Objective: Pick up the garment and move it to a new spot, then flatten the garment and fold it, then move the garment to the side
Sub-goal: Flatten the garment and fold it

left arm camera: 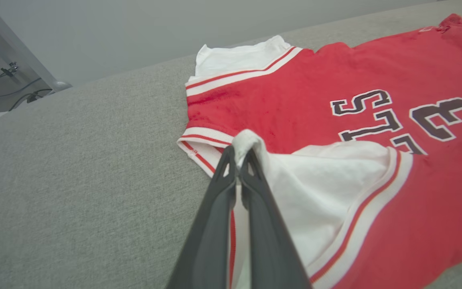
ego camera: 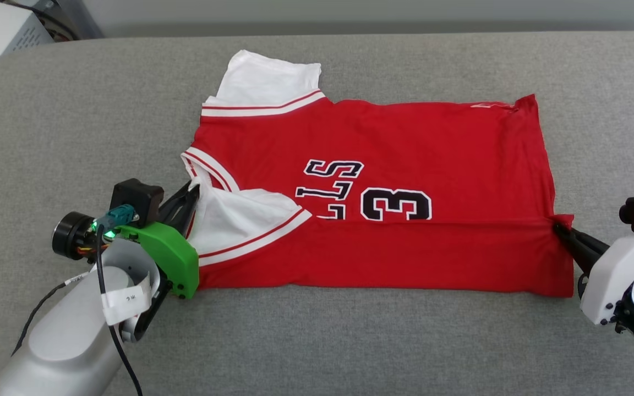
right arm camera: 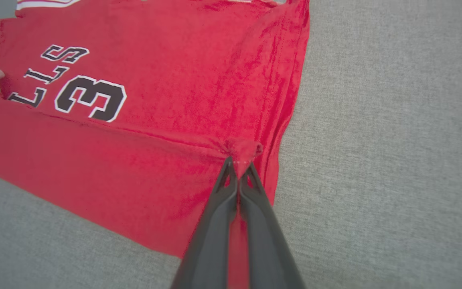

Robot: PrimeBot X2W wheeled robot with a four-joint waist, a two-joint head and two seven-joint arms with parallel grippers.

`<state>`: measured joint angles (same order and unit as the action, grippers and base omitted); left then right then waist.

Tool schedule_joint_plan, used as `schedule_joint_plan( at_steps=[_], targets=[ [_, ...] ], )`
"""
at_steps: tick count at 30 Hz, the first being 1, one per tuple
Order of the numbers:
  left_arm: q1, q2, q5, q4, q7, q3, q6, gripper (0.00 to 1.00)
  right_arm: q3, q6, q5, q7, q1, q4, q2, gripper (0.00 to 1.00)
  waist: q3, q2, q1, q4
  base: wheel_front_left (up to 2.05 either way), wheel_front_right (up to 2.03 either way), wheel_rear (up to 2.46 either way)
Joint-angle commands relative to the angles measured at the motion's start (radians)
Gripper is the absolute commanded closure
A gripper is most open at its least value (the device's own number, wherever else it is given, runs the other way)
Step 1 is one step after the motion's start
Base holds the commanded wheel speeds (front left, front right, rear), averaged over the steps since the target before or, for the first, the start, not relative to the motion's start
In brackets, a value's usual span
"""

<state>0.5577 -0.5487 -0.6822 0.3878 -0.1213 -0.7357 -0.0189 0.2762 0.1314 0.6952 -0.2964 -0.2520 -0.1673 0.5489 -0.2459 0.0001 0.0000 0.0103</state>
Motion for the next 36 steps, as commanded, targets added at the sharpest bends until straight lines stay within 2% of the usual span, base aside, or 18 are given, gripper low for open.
schedule_joint_plan(
  at_steps=[1, 8, 14, 15, 16, 17, 18, 19, 24, 28, 32, 36],
  targets=[
    [0.031, 0.014, 0.004, 0.039, -0.016, 0.003, 0.010, 1.00, 0.004, -0.001, -0.012, 0.002, -0.030, -0.016, -0.005, 1.00, -0.061, -0.0001, 0.0000, 0.007, 0.00, 0.00, 0.00],
    [0.077, 0.077, 0.001, 0.229, -0.058, -0.015, 0.062, 1.00, 0.046, -0.001, -0.017, 0.015, -0.082, -0.094, -0.017, 1.00, -0.098, -0.0001, 0.0000, 0.001, 0.00, 0.00, 0.00],
    [0.076, 0.124, -0.005, 0.353, -0.092, -0.037, 0.102, 1.00, 0.086, -0.001, 0.004, 0.035, -0.084, -0.139, -0.022, 1.00, -0.077, -0.0001, 0.0000, -0.005, 0.00, 0.00, 0.00],
    [0.077, 0.128, -0.005, 0.371, -0.098, -0.040, 0.107, 0.93, 0.091, -0.001, 0.009, 0.040, -0.081, -0.146, -0.021, 1.00, -0.069, -0.0001, 0.0000, -0.007, 0.00, 0.00, 0.00],
    [0.076, 0.132, -0.007, 0.385, -0.101, -0.041, 0.112, 0.05, 0.091, -0.001, 0.014, 0.047, -0.077, -0.152, -0.023, 1.00, -0.060, -0.0001, 0.0000, -0.009, 0.00, 0.00, 0.00],
    [0.079, 0.134, -0.011, 0.395, -0.109, -0.037, 0.116, 0.00, 0.091, -0.001, 0.019, 0.059, -0.072, -0.155, -0.025, 0.78, -0.049, -0.0001, 0.0000, -0.012, 0.00, 0.00, 0.00],
    [0.082, 0.134, -0.013, 0.401, -0.115, -0.033, 0.119, 0.00, 0.092, -0.001, 0.023, 0.064, -0.068, -0.156, -0.026, 0.53, -0.039, -0.0001, 0.0000, -0.014, 0.00, 0.00, 0.00],
    [0.084, 0.134, -0.015, 0.405, -0.120, -0.030, 0.122, 0.00, 0.091, -0.001, 0.026, 0.074, -0.061, -0.153, -0.026, 0.00, -0.025, -0.0001, 0.0000, -0.017, 0.00, 0.00, 0.00],
    [0.123, 0.092, -0.014, 0.378, -0.126, -0.020, 0.134, 0.00, 0.071, -0.001, 0.028, 0.117, -0.024, -0.116, -0.020, 0.00, 0.035, -0.0001, 0.0000, -0.033, 0.00, 0.00, 0.00],
    [0.169, 0.042, -0.019, 0.318, -0.079, -0.031, 0.142, 0.00, 0.055, -0.001, 0.025, 0.121, 0.002, -0.085, -0.018, 0.00, 0.070, -0.0001, 0.0000, -0.039, 0.00, 0.00, 0.00],
    [0.211, -0.007, -0.041, 0.245, 0.026, -0.050, 0.147, 0.00, 0.047, -0.001, 0.018, 0.101, 0.018, -0.063, -0.018, 0.00, 0.094, -0.0001, 0.0000, -0.040, 0.00, 0.00, 0.00],
    [0.233, -0.021, -0.136, 0.182, 0.221, -0.079, 0.149, 0.00, 0.039, -0.001, 0.010, 0.078, 0.034, -0.050, -0.017, 0.00, 0.105, -0.0001, 0.0000, -0.043, 0.00, 0.00, 0.00]
  ],
)
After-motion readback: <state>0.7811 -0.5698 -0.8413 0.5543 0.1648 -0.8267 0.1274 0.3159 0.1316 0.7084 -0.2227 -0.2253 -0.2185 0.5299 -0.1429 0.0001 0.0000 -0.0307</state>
